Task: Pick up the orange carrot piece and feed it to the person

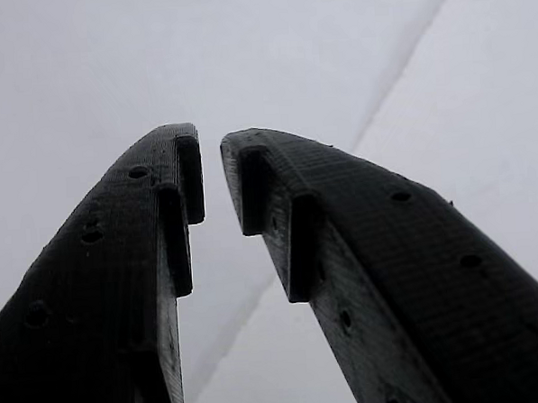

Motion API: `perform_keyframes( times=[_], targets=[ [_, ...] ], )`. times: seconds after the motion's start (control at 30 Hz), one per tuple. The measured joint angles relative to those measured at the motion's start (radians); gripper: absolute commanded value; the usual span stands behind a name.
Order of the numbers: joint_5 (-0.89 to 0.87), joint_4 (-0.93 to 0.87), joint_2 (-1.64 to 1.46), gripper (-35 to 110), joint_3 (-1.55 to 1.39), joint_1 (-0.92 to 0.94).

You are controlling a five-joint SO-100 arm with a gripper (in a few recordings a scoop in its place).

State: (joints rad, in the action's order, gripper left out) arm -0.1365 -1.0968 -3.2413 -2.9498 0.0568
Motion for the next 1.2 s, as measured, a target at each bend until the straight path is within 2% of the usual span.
perform_keyframes(
  times=[0.9, 1.2],
  targets=[
    [0.012, 0.0, 0.011, -1, 0.043, 0.0],
    [0.012, 0.0, 0.29, -2, 0.262, 0.002]
  ],
)
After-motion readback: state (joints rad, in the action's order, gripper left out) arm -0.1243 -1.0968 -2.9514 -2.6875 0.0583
